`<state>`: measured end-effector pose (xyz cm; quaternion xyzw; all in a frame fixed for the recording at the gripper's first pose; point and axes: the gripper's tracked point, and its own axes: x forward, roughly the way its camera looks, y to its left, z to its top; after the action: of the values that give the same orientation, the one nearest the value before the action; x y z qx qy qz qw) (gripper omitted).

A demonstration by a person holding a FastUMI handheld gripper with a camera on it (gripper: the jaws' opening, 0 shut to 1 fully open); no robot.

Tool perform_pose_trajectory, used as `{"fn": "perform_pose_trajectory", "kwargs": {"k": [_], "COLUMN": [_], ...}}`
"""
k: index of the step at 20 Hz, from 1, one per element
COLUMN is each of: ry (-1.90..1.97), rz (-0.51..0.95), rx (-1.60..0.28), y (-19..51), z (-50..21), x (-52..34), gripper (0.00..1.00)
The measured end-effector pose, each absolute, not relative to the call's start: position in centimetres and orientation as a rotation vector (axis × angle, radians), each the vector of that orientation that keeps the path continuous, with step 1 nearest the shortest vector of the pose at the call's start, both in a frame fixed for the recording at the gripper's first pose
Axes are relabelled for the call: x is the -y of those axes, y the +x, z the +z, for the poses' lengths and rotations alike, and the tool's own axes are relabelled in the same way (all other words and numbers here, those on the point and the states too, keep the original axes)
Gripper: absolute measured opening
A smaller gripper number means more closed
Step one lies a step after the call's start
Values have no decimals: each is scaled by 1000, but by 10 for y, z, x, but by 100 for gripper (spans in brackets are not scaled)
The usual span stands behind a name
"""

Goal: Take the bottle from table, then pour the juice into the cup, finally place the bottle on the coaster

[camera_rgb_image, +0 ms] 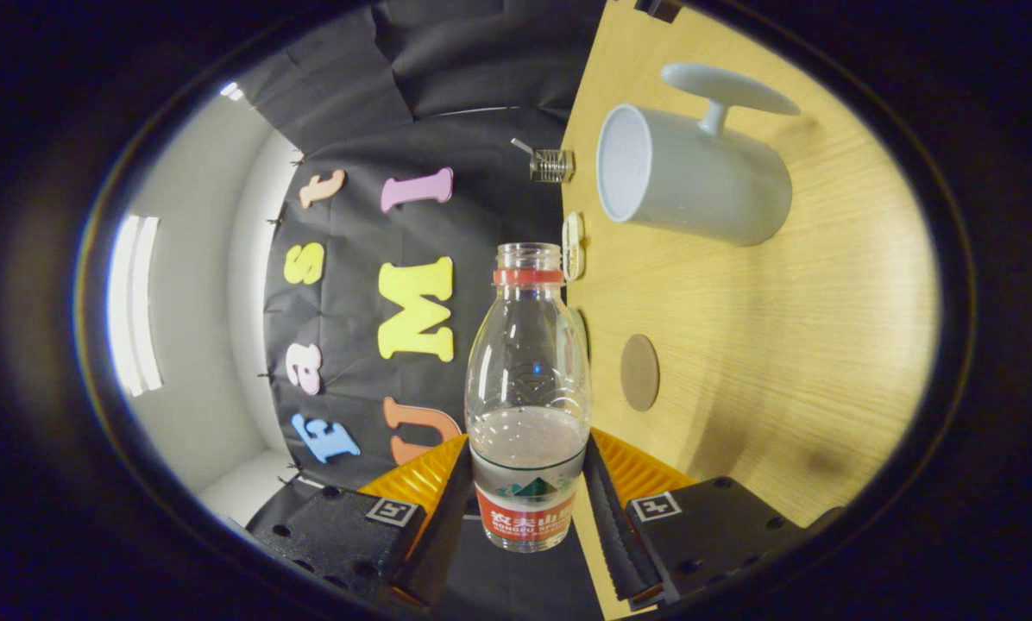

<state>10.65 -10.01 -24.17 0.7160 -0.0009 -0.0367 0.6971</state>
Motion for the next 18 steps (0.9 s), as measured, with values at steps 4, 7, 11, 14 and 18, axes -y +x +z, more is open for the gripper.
{"fn": "perform_pose_trajectory", "kwargs": {"k": [4, 7, 11, 14, 18], "ry": [1647, 1670, 1692, 1713, 1731], "rz": [-97, -103, -116, -117, -106], "rx": [24, 43, 60, 87, 100], "y": [105, 102, 98, 109, 110], "z": [-239, -238, -235, -222, -213], "x": [106, 111, 117, 127, 128], "gripper": [74, 75, 75, 75, 75]}}
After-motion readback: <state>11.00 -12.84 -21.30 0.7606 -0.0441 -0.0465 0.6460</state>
